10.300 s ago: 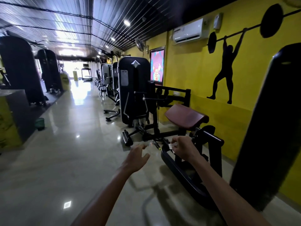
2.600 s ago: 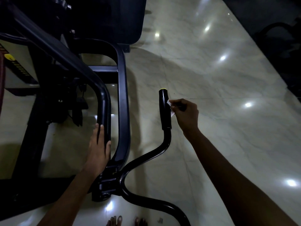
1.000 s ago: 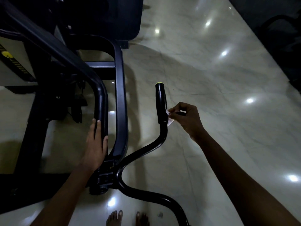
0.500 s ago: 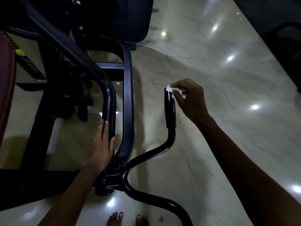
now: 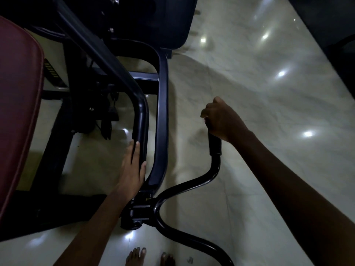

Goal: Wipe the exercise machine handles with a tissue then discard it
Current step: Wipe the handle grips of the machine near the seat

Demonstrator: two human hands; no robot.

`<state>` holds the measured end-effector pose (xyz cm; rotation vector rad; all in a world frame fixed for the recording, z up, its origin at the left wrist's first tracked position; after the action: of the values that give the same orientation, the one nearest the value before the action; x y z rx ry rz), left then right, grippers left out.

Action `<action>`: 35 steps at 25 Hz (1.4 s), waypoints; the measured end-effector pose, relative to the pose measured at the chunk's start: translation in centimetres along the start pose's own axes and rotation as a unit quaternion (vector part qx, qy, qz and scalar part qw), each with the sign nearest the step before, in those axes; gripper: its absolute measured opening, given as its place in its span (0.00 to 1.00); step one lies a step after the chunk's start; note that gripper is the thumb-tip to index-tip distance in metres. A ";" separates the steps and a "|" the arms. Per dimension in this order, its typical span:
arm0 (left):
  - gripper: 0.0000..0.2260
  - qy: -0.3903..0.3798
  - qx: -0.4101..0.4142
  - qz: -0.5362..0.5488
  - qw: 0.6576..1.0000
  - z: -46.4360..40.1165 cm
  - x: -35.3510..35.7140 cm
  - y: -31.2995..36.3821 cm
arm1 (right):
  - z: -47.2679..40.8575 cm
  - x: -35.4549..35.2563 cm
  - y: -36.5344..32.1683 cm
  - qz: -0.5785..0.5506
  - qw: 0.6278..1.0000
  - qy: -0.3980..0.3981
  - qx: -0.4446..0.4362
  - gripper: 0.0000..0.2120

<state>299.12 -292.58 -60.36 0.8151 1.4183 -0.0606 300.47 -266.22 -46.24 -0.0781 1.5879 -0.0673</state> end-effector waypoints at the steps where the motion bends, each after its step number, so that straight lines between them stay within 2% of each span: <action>1: 0.31 -0.002 0.002 -0.003 1.000 0.0 0.1 -0.1 | 0.6 -0.3 -0.8 0.013 0.998 -0.008 -0.055 0.06; 3: 0.31 -0.001 0.004 -0.011 1.000 0.0 0.2 -0.2 | 2.2 -1.1 -2.1 0.035 0.989 -0.009 -0.146 0.05; 4: 0.31 0.000 0.004 -0.012 1.000 0.0 0.2 -0.3 | 2.9 -1.2 -2.4 0.041 0.986 -0.030 -0.160 0.06; 9: 0.31 0.000 0.006 -0.010 1.000 0.0 0.4 -0.4 | 6.4 0.0 -3.7 -0.024 0.984 -0.100 -0.145 0.16; 12: 0.31 0.004 0.007 -0.006 1.000 0.1 0.3 -0.3 | 6.1 -0.7 -4.1 -0.048 0.984 -0.092 -0.145 0.11; 14: 0.31 0.002 0.007 -0.010 1.000 0.1 0.4 -0.3 | 4.0 -1.5 -3.1 -0.010 0.989 -0.050 -0.136 0.04; 17: 0.30 0.005 0.004 -0.014 1.000 0.1 0.4 -0.4 | 0.2 -1.6 -0.5 0.046 0.997 -0.013 -0.056 0.03; 21: 0.30 0.003 0.006 -0.012 1.000 0.0 0.5 -0.4 | -0.8 -0.3 0.0 0.083 0.993 -0.077 -0.034 0.05; 25: 0.30 0.004 0.012 -0.011 1.000 0.0 0.4 -0.3 | 0.1 -0.1 -1.7 0.083 0.989 -0.111 -0.058 0.06; 29: 0.29 0.008 0.016 -0.011 1.000 0.0 0.4 -0.4 | 2.2 0.4 -3.9 0.144 0.968 -0.180 -0.104 0.06; 35: 0.29 0.007 0.011 -0.013 1.000 0.1 0.4 -0.4 | 5.2 0.7 -6.6 0.115 0.962 -0.217 -0.118 0.06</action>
<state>299.05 -292.80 -60.91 0.8169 1.4432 -0.0923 305.69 -272.87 -46.41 -0.0868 1.1496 0.3029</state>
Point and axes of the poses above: each hand's wrist, its own z-axis away from the middle knuckle, its own x-axis out of the palm, y = z × x, the point moved 4 cm from there along -z, towards the middle knuckle, and after that the axes turned 9 degrees about -z, right-handed, at the moved point
